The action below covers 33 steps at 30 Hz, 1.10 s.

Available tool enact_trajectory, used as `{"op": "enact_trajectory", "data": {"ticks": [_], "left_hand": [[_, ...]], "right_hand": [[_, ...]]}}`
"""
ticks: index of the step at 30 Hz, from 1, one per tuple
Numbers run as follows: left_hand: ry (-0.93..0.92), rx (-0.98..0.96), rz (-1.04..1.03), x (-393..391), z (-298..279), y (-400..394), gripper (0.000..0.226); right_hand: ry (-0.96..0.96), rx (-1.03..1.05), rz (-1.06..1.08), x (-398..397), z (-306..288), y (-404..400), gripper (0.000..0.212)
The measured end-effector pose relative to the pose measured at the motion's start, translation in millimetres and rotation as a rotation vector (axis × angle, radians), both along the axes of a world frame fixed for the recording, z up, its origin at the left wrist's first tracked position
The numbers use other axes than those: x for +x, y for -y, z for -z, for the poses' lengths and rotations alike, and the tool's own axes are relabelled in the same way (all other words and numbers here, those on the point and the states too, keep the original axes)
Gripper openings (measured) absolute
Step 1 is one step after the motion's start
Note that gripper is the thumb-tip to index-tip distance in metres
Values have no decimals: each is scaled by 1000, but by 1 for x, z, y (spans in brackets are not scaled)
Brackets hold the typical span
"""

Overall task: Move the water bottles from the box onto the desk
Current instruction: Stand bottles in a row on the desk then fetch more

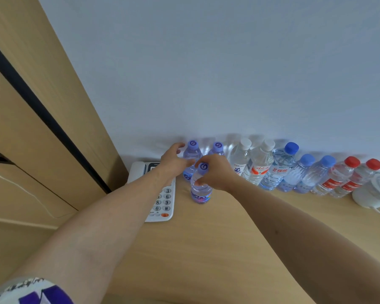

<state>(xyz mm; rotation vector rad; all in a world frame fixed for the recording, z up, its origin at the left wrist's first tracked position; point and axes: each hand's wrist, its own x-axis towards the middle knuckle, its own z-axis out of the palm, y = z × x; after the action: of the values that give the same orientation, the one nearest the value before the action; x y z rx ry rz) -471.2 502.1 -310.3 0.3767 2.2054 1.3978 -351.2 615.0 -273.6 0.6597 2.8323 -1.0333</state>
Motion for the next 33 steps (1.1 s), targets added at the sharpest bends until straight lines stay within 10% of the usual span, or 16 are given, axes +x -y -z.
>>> {"op": "enact_trajectory", "data": {"ticks": [4,33], "left_hand": [[12,-28,37,-2,-6,11,79],[-226,-226,-69,-15,-18,64,53]], "right_hand": [[-56,-216,23,-1,4,6,47],[-78,38,-2,-18,8,25,41]]}}
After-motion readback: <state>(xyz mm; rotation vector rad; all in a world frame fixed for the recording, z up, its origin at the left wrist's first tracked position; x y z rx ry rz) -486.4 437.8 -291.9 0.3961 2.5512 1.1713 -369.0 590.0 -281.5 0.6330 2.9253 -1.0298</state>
